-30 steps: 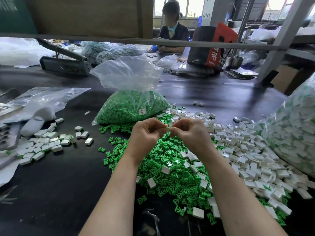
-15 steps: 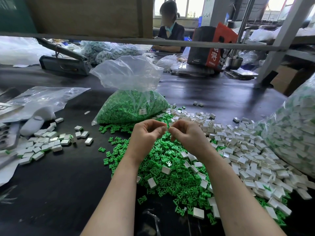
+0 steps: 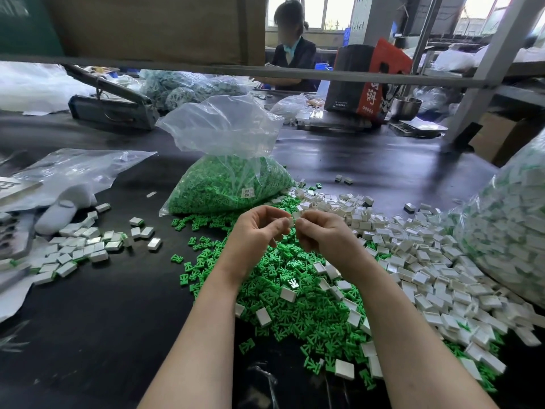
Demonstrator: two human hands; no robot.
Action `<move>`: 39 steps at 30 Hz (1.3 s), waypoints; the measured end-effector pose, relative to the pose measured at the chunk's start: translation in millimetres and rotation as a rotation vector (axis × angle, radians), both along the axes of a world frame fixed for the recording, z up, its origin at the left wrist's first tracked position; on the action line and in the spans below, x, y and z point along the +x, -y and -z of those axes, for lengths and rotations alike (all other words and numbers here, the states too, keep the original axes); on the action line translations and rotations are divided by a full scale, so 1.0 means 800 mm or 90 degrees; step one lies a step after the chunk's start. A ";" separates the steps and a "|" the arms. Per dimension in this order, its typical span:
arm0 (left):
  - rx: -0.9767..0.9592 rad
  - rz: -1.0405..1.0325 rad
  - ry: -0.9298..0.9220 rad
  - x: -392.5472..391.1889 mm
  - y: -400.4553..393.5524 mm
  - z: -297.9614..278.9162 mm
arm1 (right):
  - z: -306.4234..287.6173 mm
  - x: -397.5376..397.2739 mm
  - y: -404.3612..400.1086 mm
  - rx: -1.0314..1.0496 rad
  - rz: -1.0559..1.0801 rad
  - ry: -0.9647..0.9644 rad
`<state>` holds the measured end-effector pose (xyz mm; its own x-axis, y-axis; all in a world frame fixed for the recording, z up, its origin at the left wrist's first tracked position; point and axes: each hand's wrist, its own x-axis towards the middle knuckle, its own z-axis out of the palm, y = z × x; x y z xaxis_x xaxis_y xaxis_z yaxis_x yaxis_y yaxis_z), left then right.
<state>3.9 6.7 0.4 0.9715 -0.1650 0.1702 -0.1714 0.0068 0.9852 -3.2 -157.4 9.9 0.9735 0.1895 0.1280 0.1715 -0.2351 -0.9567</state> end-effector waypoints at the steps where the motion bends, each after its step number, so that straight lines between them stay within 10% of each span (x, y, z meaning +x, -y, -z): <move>1: 0.020 0.011 -0.013 -0.001 0.000 -0.001 | 0.000 0.000 0.000 0.021 -0.005 -0.004; 39: 0.121 0.172 -0.045 -0.003 0.010 0.005 | 0.021 0.000 0.015 0.109 -0.095 -0.113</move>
<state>1.3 -1.0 -3.6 0.8966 -0.4406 0.0454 -0.1194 -0.1416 0.9827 -2.8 -169.2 -6.9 0.9466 0.3225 0.0008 0.0185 -0.0519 -0.9985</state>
